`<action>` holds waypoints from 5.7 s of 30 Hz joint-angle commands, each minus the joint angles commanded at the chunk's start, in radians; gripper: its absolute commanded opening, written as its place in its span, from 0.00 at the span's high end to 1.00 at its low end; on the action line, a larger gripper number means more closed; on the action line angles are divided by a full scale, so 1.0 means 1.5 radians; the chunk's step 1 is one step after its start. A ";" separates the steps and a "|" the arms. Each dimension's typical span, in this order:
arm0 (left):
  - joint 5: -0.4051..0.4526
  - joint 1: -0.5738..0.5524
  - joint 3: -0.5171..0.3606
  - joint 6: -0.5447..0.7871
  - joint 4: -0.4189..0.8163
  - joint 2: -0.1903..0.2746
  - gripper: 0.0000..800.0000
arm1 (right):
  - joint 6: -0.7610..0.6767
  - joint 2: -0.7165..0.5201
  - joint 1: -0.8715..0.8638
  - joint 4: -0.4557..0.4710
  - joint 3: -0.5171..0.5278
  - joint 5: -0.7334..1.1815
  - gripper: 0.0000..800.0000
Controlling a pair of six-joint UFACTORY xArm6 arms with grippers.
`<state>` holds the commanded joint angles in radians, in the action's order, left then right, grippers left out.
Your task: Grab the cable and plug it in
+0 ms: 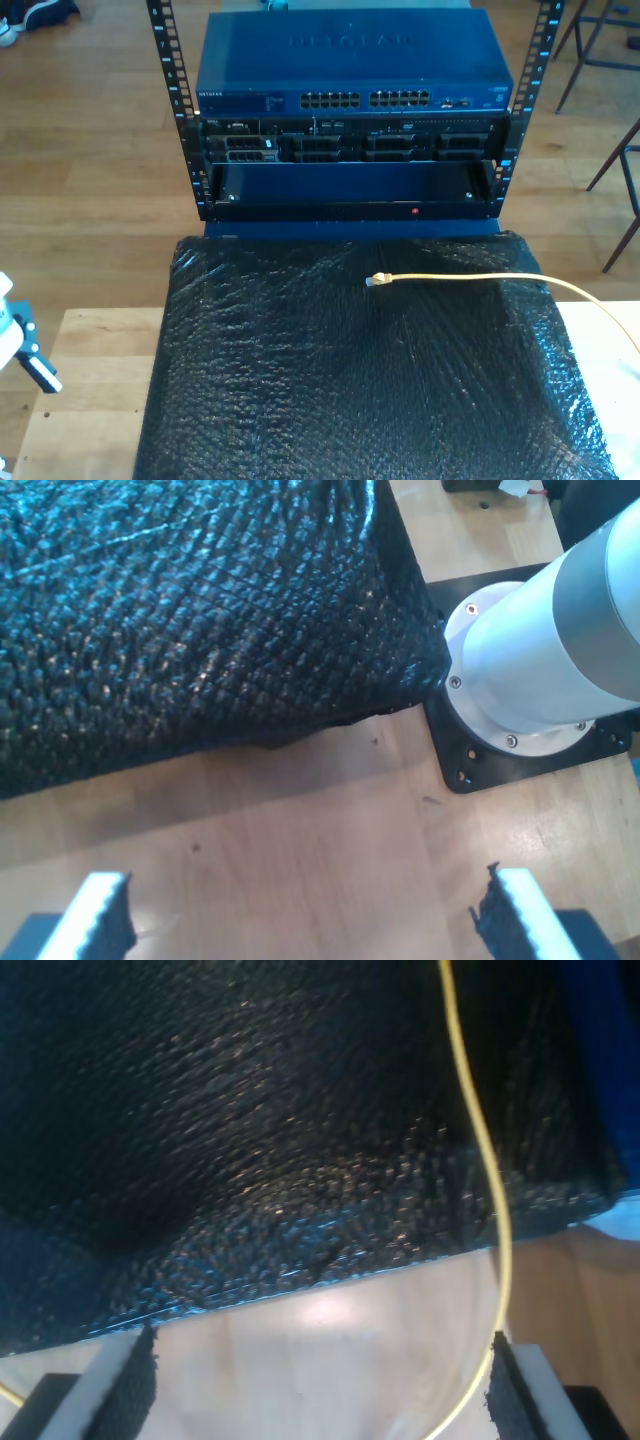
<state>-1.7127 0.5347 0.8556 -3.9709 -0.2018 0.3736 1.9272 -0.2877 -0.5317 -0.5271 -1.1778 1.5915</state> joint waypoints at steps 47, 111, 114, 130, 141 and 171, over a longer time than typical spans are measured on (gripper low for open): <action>0.004 -0.049 0.004 -0.041 -0.048 -0.029 0.00 | -0.162 0.167 0.248 0.013 -0.189 -0.072 0.03; 0.045 -0.138 -0.007 -0.140 -0.074 -0.060 0.00 | -0.458 0.338 0.613 0.381 -0.057 -0.396 0.02; 0.058 -0.139 -0.014 -0.142 -0.074 -0.060 0.00 | -0.462 0.348 0.624 0.385 -0.058 -0.407 0.02; 0.075 -0.148 -0.026 -0.152 -0.074 -0.065 0.00 | -0.579 0.395 0.666 0.528 -0.072 -0.434 0.02; 0.075 -0.148 -0.027 -0.152 -0.074 -0.065 0.00 | -0.608 0.411 0.676 0.530 -0.066 -0.434 0.06; 0.075 -0.152 -0.033 -0.154 -0.074 -0.066 0.00 | -0.609 0.454 0.659 0.531 -0.073 -0.467 0.13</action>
<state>-1.6007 0.3061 0.8065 -4.2026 -0.3122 0.2739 1.0142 0.3936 0.4565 0.2693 -1.2867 0.8903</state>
